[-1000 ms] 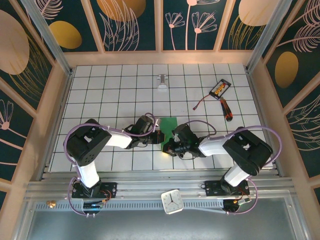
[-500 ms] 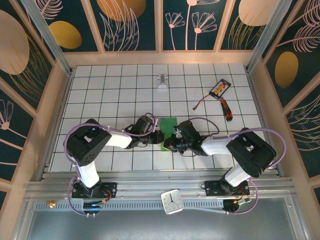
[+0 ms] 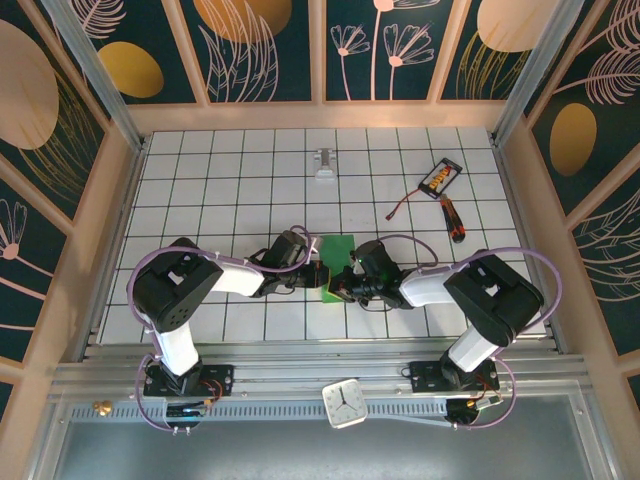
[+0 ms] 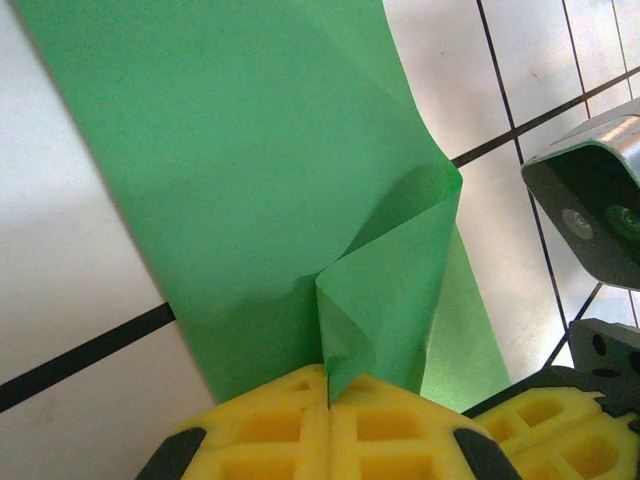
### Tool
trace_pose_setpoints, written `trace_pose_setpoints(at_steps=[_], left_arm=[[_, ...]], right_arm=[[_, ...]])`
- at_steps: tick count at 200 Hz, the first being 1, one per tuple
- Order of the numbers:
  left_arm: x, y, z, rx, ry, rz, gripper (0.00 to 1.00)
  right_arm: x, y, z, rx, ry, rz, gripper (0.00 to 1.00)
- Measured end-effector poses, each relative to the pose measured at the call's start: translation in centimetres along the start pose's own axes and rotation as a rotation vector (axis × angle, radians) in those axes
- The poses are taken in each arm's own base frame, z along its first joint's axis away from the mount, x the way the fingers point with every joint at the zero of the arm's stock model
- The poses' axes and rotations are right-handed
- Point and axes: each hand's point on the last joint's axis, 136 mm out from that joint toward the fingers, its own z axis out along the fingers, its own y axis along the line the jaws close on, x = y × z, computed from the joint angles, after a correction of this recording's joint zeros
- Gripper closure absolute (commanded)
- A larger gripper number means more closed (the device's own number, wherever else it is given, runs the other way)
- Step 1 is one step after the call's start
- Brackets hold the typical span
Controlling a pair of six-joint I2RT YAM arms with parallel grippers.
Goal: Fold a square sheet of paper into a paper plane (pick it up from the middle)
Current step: Fold the triangle a second time at the center of the table.
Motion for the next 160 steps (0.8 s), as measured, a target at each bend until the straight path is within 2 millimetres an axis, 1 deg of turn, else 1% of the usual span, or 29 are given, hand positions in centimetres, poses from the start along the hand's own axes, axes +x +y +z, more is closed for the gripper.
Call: trace_pose_setpoints(at_steps=[42, 139, 160], left_arm=[[0.0, 0.0, 0.0, 0.000, 0.000, 0.001, 1.00], [0.1, 0.0, 0.0, -0.002, 0.002, 0.010, 1.00], [0.0, 0.0, 0.0, -0.002, 0.001, 0.011, 1.00]], right_arm=[[0.5, -0.4, 0.3, 0.030, 0.020, 0.002, 1.00], [1.0, -0.2, 0.7, 0.055, 0.026, -0.029, 1.00], [1.9, 0.4, 0.7, 0.043, 0.052, -0.050, 1.00]])
